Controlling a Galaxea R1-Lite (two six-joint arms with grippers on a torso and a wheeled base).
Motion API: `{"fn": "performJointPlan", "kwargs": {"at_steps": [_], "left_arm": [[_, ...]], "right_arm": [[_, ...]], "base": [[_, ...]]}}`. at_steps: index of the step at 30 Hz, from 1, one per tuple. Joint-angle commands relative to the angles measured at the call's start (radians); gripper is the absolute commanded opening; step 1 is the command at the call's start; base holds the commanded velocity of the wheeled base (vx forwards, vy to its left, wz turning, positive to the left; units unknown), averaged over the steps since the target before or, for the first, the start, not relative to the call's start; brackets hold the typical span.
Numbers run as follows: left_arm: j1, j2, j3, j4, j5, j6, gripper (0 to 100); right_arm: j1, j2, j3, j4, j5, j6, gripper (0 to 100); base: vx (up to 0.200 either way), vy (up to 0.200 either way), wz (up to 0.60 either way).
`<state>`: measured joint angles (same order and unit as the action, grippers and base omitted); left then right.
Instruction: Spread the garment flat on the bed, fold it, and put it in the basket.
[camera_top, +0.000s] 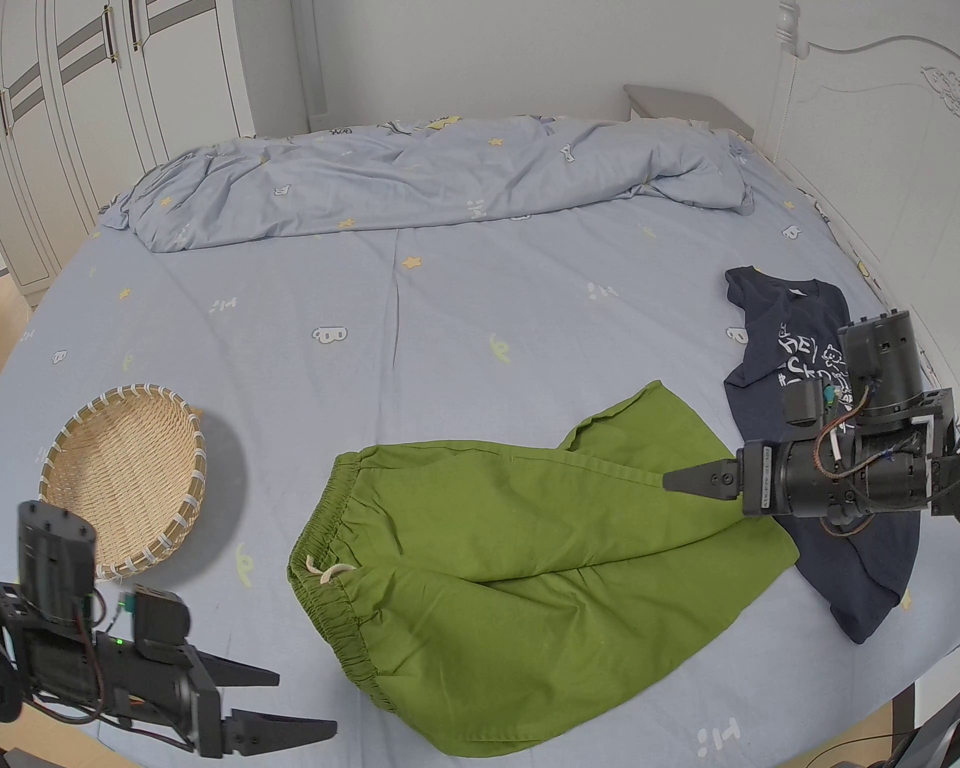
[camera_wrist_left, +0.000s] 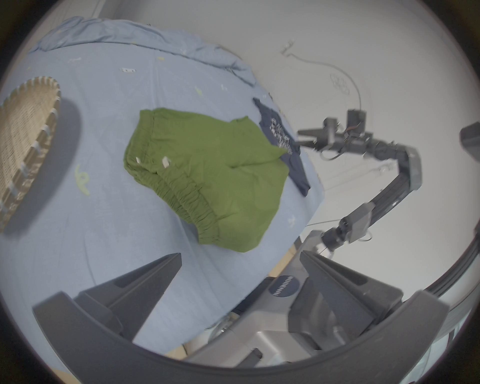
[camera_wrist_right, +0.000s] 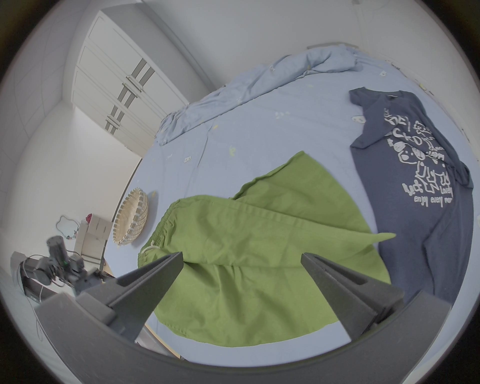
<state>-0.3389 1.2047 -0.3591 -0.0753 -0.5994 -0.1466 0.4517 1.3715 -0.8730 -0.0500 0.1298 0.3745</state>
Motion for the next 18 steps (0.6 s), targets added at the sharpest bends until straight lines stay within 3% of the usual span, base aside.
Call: {"fn": "performJointPlan", "kwargs": {"at_steps": [1,6,10,18], "left_arm": [[-0.058,0.326,0.114,-0.193,0.07,0.091,100],[-0.058,0.437,0.054,-0.285,0.09,0.094,100],[-0.051,0.518,0.012,-0.316,0.125,0.096,100],[-0.058,0.533,-0.024,-0.445,0.124,0.05,100]], "right_arm": [[-0.116,-0.103,0.031,-0.002,0.039,0.003,100],[-0.13,-0.117,0.032,-0.001,0.099,0.004,100],[-0.13,-0.117,0.032,-0.001,0.099,0.004,100],[-0.13,-0.117,0.034,-0.001,0.099,0.006,100]], "base": [[0.0,0.0,0.0],[0.0,0.0,0.0],[0.0,0.0,0.0],[0.0,0.0,0.0]]}}
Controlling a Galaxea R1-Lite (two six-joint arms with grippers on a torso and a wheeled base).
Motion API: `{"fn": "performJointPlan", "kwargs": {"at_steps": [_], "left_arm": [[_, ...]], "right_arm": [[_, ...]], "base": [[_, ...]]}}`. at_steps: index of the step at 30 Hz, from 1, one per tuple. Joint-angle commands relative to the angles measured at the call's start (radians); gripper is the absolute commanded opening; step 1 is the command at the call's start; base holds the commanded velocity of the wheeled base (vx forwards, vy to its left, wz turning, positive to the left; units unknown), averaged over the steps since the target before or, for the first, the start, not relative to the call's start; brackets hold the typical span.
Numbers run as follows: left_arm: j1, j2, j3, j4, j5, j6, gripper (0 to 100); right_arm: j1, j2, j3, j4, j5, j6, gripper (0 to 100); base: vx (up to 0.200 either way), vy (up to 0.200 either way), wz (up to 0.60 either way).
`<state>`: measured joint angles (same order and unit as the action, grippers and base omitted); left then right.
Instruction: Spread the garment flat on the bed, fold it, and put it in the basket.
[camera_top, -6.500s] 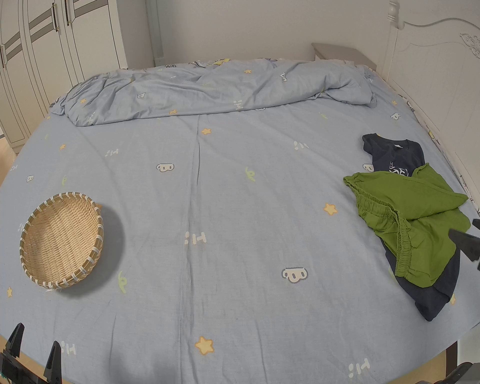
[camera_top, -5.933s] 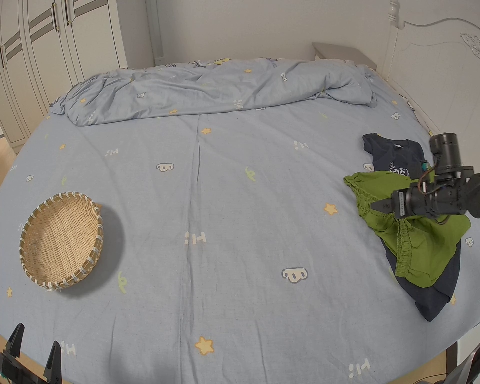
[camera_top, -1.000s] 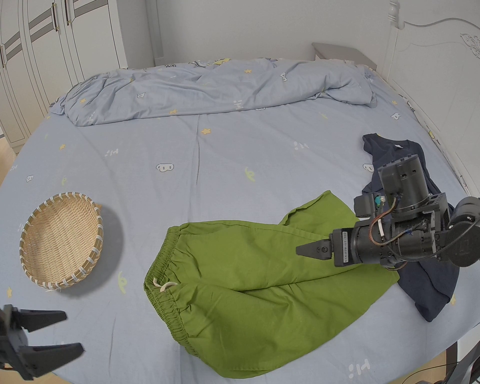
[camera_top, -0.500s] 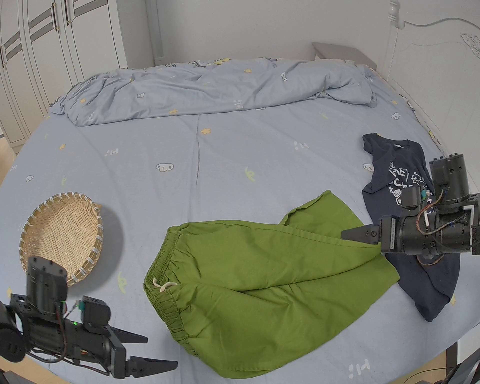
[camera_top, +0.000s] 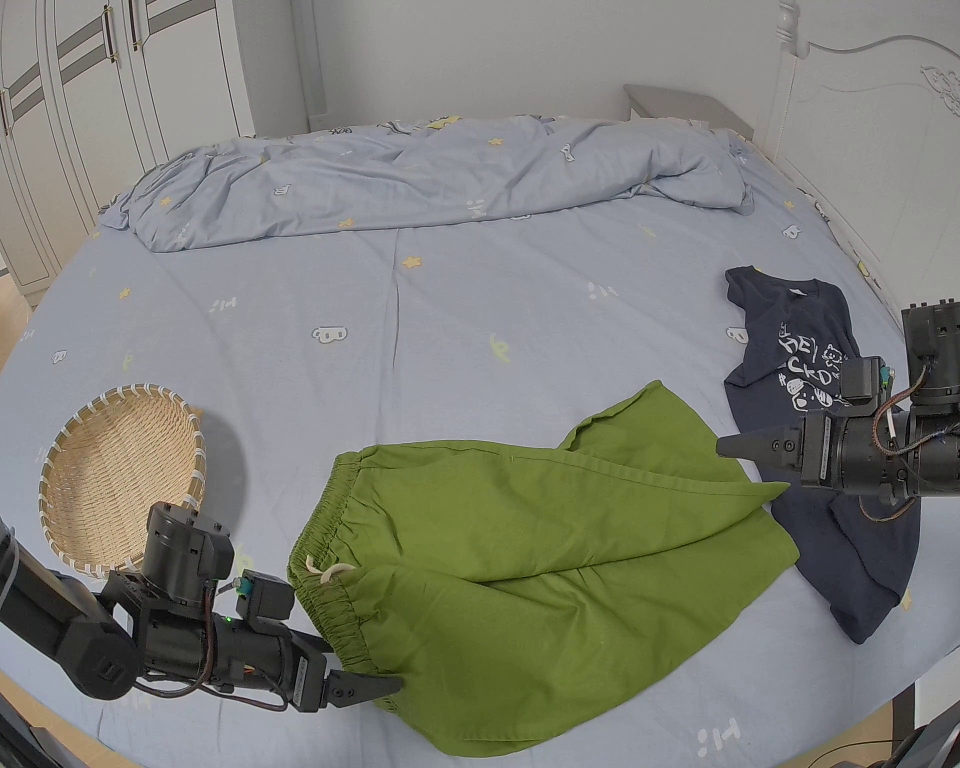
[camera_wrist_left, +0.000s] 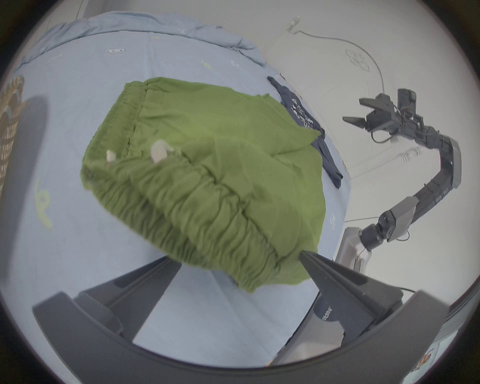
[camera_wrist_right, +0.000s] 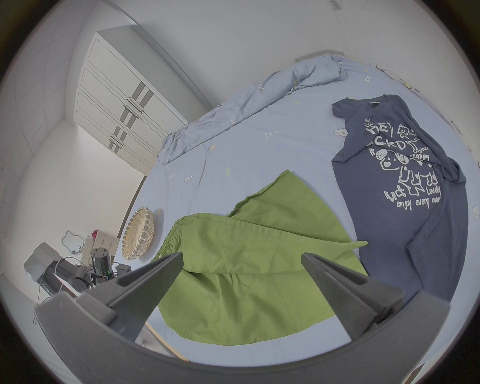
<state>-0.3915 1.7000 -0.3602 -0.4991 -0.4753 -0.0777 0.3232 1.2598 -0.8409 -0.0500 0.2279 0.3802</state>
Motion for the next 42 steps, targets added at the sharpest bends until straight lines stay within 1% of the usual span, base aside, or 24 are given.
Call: {"fn": "performJointPlan", "kwargs": {"at_steps": [1,3,4,5,6,9,12,13,14,16,17,18,21,26,32,38,39,42], "left_arm": [[-0.006,0.036,-0.034,-0.044,0.0,-0.047,100],[-0.006,0.036,-0.034,-0.044,0.0,-0.047,100],[-0.007,0.043,-0.043,-0.076,-0.002,-0.067,100],[-0.007,0.043,-0.043,-0.076,-0.002,-0.067,100],[-0.009,0.05,-0.043,-0.107,-0.003,-0.068,100],[-0.024,0.055,-0.043,-0.136,-0.002,-0.079,100],[-0.055,0.038,-0.042,-0.164,-0.005,-0.122,100],[-0.055,0.038,-0.042,-0.164,-0.005,-0.122,100],[-0.093,0.02,-0.032,-0.164,-0.005,-0.166,100],[-0.13,-0.002,-0.022,-0.164,-0.006,-0.215,100],[-0.13,-0.002,-0.022,-0.164,-0.006,-0.215,100],[-0.161,-0.02,0.0,-0.164,-0.012,-0.249,100],[-0.19,-0.023,0.032,-0.164,-0.02,-0.255,100],[-0.185,0.007,0.049,-0.164,-0.019,-0.249,100],[-0.179,-0.037,0.072,-0.164,-0.017,-0.258,100],[-0.139,-0.034,0.067,-0.164,-0.016,-0.258,100],[-0.138,-0.034,0.066,-0.165,-0.016,-0.258,0],[-0.129,-0.028,0.066,-0.164,-0.016,-0.258,0]], "right_arm": [[-0.001,-0.003,0.002,-0.001,0.001,0.0,100],[-0.001,-0.003,0.002,-0.001,0.001,0.0,100],[-0.001,-0.003,0.002,-0.001,0.001,0.002,100],[-0.001,-0.003,0.002,-0.001,0.001,0.002,100],[0.0,-0.003,0.002,0.001,0.001,0.002,100],[-0.001,-0.003,0.002,0.001,0.001,0.003,100],[-0.001,0.0,0.003,0.001,0.001,0.003,100],[-0.001,0.0,0.003,0.001,0.001,0.003,100],[-0.001,0.0,0.003,0.001,0.001,0.003,100],[-0.003,0.0,0.002,0.001,0.001,0.003,100],[-0.003,0.0,0.002,0.001,0.001,0.003,100],[-0.003,0.0,0.002,-0.001,0.001,0.003,100],[-0.003,-0.003,0.002,0.001,0.001,0.003,100],[-0.003,-0.005,0.002,0.001,0.001,0.003,100],[-0.001,-0.003,0.002,0.001,0.001,0.003,100],[-0.001,-0.003,0.002,0.001,0.001,0.003,100],[-0.001,-0.003,0.002,0.001,0.001,0.003,100],[-0.001,-0.003,0.002,0.001,0.001,0.003,100]], "base": [[0.0,0.0,0.0],[0.0,0.0,0.0],[0.0,0.0,0.0],[0.0,0.0,0.0],[0.0,0.0,0.0],[0.0,0.0,0.0],[0.0,0.0,0.0],[0.0,0.0,0.0],[0.0,0.0,0.0],[0.0,0.0,0.0],[0.0,0.0,0.0],[0.0,0.0,0.0],[0.0,0.0,0.0],[0.0,0.0,0.0],[0.0,0.0,0.0],[0.0,0.0,0.0],[0.0,0.0,0.0],[0.0,0.0,0.0]]}}
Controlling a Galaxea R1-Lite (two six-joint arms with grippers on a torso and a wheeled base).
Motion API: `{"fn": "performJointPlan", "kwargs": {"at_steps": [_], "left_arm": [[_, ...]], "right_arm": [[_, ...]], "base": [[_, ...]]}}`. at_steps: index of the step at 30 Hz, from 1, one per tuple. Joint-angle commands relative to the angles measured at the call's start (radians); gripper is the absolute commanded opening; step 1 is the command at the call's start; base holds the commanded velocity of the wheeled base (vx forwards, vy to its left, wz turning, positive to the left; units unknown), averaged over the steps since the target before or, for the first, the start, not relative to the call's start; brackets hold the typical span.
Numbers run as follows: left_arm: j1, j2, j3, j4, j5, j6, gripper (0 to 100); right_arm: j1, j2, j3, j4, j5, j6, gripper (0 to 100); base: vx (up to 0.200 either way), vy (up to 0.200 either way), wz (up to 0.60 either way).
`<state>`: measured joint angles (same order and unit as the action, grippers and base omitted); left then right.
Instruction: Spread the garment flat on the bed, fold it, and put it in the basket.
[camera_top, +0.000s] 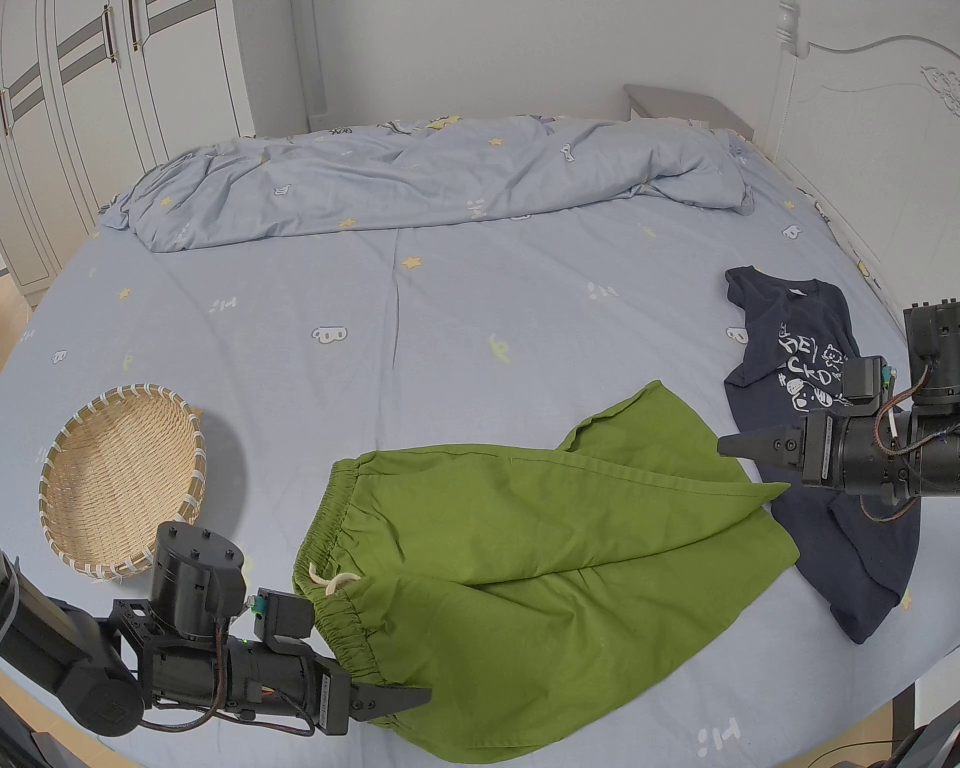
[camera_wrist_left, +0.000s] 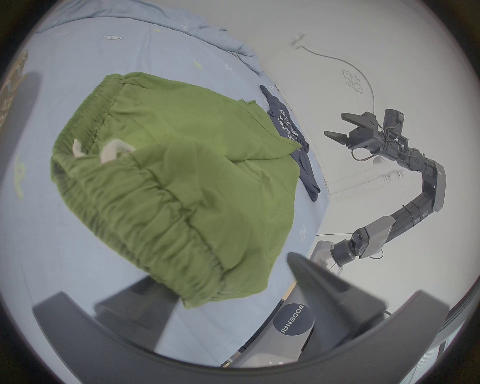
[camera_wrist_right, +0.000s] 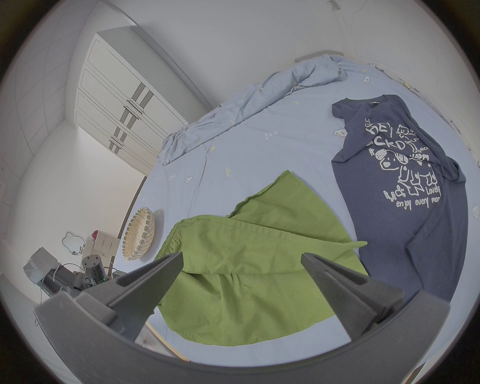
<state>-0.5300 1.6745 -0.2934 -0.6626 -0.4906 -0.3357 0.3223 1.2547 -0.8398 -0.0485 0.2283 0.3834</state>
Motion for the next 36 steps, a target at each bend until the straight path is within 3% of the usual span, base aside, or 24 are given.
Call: {"fn": "performJointPlan", "kwargs": {"at_steps": [1,9,15,17,22,24,25,27,29,33,36], "left_arm": [[0.01,-0.002,-0.001,0.0,0.0,0.0,0],[0.013,-0.013,0.014,0.0,0.004,-0.003,0],[0.105,-0.087,0.066,0.003,0.004,-0.031,0],[0.159,-0.116,0.074,0.021,0.004,-0.045,0],[0.277,-0.154,0.045,0.198,0.004,-0.025,0],[0.277,-0.154,0.045,0.198,0.004,-0.025,0],[0.324,-0.156,0.016,0.259,0.004,0.007,0],[0.352,-0.159,0.003,0.267,0.004,0.018,0],[0.366,-0.16,-0.001,0.267,0.004,0.021,0],[0.412,-0.156,-0.009,0.267,0.004,0.023,0],[0.429,-0.153,-0.016,0.268,0.004,0.038,0]], "right_arm": [[0.0,0.002,0.001,-0.001,0.0,0.0,100],[0.0,0.002,0.001,-0.001,0.0,0.0,100],[-0.019,0.006,-0.01,0.044,0.008,-0.001,100],[-0.066,0.022,-0.033,0.105,0.052,-0.003,100],[-0.25,0.112,-0.14,0.297,0.256,-0.029,100],[-0.25,0.112,-0.14,0.297,0.256,-0.029,100],[-0.335,0.166,-0.151,0.338,0.353,-0.06,100],[-0.373,0.195,-0.142,0.342,0.402,-0.069,100],[-0.385,0.213,-0.134,0.346,0.427,-0.078,100],[-0.404,0.273,-0.065,0.346,0.448,-0.193,100],[-0.399,0.301,-0.053,0.346,0.47,-0.216,100]], "base": [[0.0,0.0,0.0],[0.0,0.0,0.0],[0.0,0.0,0.0],[0.0,0.0,0.0],[0.0,0.0,0.0],[0.0,0.0,0.0],[0.0,0.0,0.0],[0.0,0.0,0.0],[0.0,0.0,0.0],[0.0,0.0,0.0],[0.0,0.0,0.0]]}}
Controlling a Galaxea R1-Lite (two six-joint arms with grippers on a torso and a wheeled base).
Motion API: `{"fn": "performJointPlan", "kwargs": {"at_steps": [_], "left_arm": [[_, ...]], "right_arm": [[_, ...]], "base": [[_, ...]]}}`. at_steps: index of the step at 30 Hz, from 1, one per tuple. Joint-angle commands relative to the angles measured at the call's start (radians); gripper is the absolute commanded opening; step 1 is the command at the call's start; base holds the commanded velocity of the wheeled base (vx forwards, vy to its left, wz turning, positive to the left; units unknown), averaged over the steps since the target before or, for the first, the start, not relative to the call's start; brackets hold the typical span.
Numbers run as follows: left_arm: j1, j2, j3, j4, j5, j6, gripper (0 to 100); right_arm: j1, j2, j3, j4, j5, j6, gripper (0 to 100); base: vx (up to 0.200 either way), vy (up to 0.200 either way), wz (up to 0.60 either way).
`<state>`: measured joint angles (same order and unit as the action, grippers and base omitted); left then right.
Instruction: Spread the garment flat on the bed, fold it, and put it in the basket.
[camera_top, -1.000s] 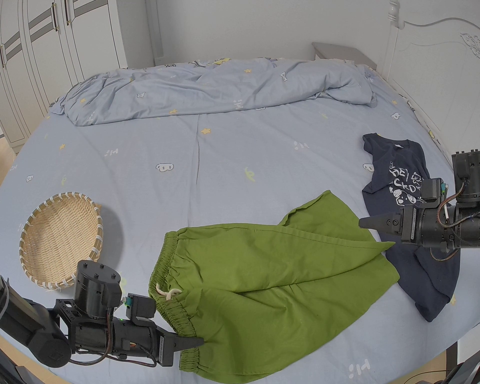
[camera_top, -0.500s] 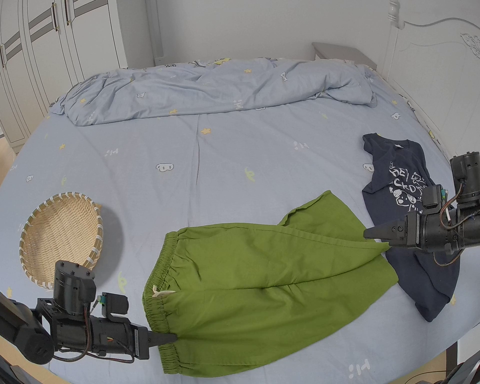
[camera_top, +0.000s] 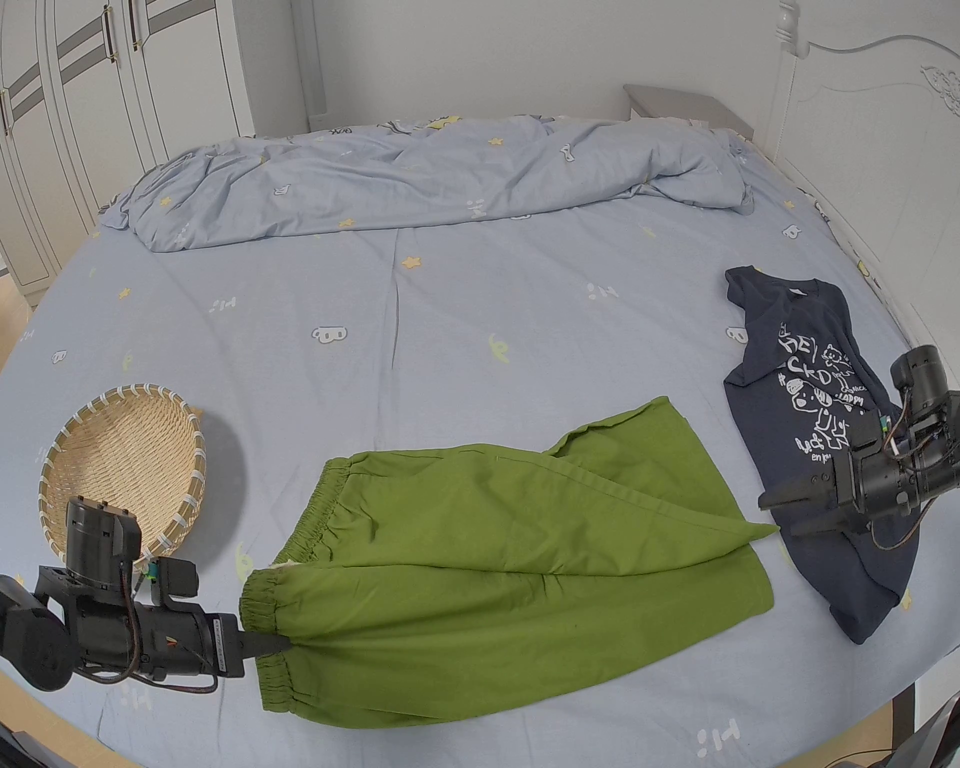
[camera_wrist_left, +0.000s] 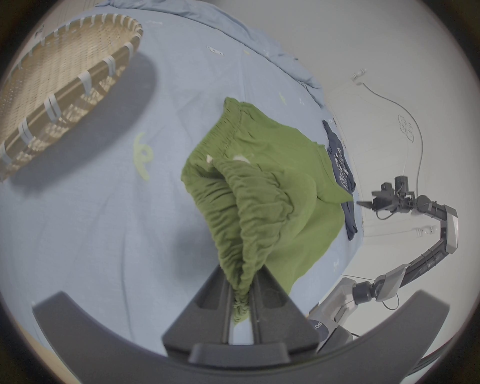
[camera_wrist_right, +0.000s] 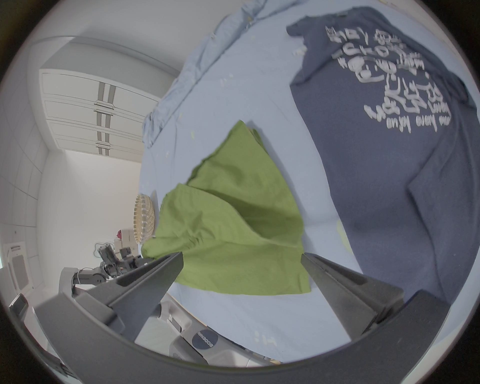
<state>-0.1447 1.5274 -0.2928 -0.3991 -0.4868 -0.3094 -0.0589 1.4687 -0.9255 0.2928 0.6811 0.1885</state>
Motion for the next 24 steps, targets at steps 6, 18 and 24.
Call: {"fn": "performJointPlan", "kwargs": {"at_steps": [6,18,24], "left_arm": [[0.086,0.025,-0.032,0.005,0.001,0.038,0],[0.093,0.048,-0.051,0.003,0.001,0.039,0],[0.091,0.054,-0.052,0.003,0.001,0.039,0]], "right_arm": [[-0.015,0.165,0.085,-0.003,0.045,-0.13,100],[0.011,0.228,0.169,-0.113,0.097,-0.133,100],[0.036,0.246,0.191,-0.158,0.098,-0.13,100]], "base": [[0.0,0.0,0.0],[0.0,0.0,0.0],[0.0,0.0,0.0]]}}
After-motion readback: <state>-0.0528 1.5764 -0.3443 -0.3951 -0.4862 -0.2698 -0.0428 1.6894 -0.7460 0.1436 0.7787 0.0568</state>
